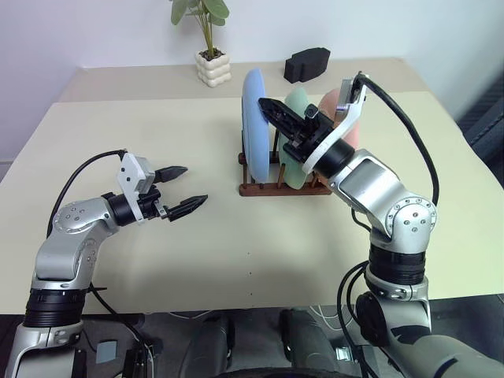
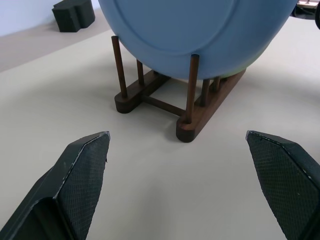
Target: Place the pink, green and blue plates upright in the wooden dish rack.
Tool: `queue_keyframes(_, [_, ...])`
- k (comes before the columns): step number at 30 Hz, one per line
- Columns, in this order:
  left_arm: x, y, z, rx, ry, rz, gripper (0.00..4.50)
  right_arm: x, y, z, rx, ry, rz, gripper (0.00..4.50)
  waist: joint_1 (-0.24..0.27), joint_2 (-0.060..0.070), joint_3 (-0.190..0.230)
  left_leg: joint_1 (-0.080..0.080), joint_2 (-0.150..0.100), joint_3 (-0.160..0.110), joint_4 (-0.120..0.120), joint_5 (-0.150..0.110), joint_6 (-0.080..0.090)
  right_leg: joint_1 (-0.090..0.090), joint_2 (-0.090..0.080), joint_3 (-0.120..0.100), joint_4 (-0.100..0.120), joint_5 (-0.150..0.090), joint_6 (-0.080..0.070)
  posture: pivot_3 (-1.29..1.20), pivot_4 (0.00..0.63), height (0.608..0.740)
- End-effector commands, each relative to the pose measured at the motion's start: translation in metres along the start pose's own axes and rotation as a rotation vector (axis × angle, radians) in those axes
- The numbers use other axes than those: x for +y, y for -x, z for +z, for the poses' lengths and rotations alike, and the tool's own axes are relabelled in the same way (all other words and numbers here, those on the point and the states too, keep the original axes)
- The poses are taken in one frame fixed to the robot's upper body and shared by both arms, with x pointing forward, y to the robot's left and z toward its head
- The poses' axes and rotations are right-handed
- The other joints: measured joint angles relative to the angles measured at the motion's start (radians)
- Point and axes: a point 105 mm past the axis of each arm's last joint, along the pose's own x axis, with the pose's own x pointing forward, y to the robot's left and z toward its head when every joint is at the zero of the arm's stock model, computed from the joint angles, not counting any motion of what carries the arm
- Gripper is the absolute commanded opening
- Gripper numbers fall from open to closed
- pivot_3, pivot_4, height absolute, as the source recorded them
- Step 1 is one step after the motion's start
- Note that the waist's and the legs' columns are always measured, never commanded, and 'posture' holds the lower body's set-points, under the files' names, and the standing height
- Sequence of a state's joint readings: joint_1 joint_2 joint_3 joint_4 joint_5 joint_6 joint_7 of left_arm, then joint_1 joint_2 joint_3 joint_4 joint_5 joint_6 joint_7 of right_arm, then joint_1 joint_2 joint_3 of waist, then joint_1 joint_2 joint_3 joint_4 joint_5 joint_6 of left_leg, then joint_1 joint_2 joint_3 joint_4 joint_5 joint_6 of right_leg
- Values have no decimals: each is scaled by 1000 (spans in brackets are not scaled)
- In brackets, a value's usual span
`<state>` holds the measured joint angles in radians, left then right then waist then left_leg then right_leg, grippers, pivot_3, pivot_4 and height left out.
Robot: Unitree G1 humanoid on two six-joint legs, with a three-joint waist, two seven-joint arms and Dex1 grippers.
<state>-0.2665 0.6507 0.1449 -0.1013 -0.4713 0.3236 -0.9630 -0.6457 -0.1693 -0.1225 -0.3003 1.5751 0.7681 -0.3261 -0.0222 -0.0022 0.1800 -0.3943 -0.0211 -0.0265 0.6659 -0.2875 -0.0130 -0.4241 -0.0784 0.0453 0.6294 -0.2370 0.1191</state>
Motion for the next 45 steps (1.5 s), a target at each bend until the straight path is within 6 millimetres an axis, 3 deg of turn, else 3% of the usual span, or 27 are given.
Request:
queue_keyframes(1, [-1,3,14,-41,-41,-6,4500,12,1,3,-24,-7,43,93,0,0,0,0,0,0,0,0,0,0,0,0,0,0,0,0,150,740])
queue_keyframes(9, [-1,2,13,-41,-41,-8,4500,9,2,3,-27,-9,34,93,0,0,0,0,0,0,0,0,0,0,0,0,0,0,0,0,150,740])
queue_keyframes(13, [-1,2,13,-41,-41,-7,4500,9,2,4,-30,-8,32,1338,0,0,0,0,0,0,0,0,0,0,0,0,0,0,0,0,150,740])
queue_keyframes(19, [-1,2,13,-41,-41,-6,4500,8,3,5,-32,8,25,4283,0,0,0,0,0,0,0,0,0,0,0,0,0,0,0,0,150,740])
queue_keyframes(30, [-3,1,13,-42,-37,-11,4500,15,3,10,-44,68,52,4283,0,0,0,0,0,0,0,0,0,0,0,0,-1,0,0,0,150,740])
queue_keyframes(39, [-3,1,12,-42,-37,-14,4500,33,7,19,-65,142,133,4283,1,0,0,0,0,0,0,0,0,0,0,0,-1,0,0,0,150,740])
queue_keyframes(42, [-4,0,12,-43,-36,-16,4500,39,11,23,-56,250,157,4283,1,0,0,0,0,0,0,0,0,0,0,0,-1,0,0,0,150,740])
queue_keyframes(45, [-5,-1,12,-43,-34,-19,4500,43,21,38,-52,542,155,4283,5,0,0,-1,0,0,0,0,0,0,0,0,-2,0,0,0,150,740])
